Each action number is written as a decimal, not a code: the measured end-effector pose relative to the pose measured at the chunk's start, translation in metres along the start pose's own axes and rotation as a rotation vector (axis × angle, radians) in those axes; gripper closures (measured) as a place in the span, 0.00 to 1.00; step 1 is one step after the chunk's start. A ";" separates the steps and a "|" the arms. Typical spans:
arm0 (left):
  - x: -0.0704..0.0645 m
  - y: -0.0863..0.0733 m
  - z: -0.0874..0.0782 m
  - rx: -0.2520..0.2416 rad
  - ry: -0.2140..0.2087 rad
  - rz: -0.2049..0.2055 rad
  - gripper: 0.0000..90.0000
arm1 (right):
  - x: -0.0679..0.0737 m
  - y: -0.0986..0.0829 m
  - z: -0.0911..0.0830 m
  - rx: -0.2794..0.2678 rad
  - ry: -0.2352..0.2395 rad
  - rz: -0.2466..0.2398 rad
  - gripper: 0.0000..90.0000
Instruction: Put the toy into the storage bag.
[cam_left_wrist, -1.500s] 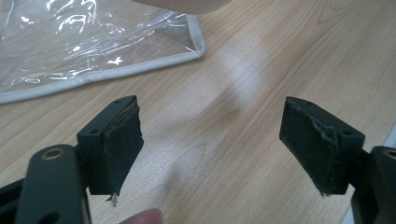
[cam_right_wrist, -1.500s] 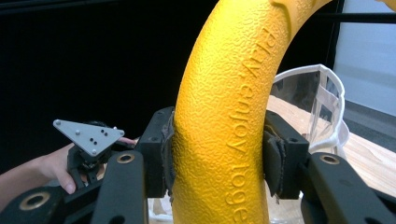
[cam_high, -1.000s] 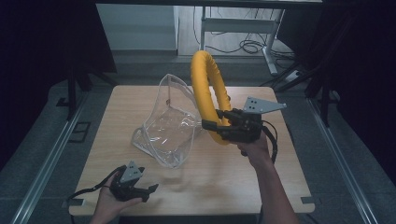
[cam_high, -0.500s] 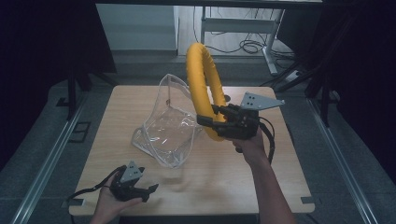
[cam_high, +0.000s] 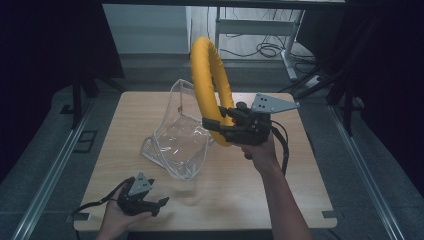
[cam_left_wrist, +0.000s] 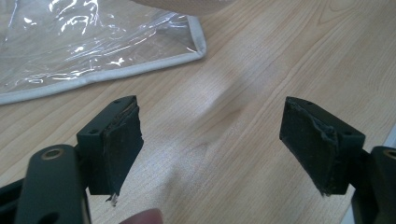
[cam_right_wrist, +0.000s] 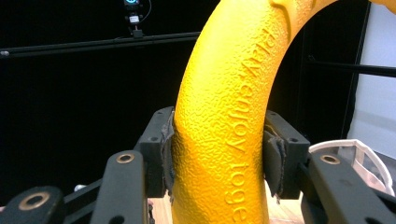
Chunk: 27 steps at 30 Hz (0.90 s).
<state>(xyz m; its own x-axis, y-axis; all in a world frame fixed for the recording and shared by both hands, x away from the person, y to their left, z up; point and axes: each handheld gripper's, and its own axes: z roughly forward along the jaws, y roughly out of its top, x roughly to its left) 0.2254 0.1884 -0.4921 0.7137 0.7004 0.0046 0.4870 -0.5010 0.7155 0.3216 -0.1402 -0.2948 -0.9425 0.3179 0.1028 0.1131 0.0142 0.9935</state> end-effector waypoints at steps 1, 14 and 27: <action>0.000 0.000 0.000 0.000 0.000 0.000 0.23 | 0.000 0.000 0.001 -0.002 0.003 -0.002 0.57; 0.000 0.000 0.000 0.007 0.003 0.007 0.23 | 0.002 0.008 0.014 -0.017 0.022 0.001 0.57; 0.000 0.000 0.000 0.008 0.002 0.008 0.23 | 0.004 0.014 0.028 -0.034 0.033 -0.006 0.57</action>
<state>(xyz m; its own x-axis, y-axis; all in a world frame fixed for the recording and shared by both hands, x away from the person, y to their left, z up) 0.2257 0.1888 -0.4924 0.7163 0.6977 0.0118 0.4854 -0.5103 0.7099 0.3276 -0.1125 -0.2819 -0.9532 0.2861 0.0977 0.0972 -0.0159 0.9951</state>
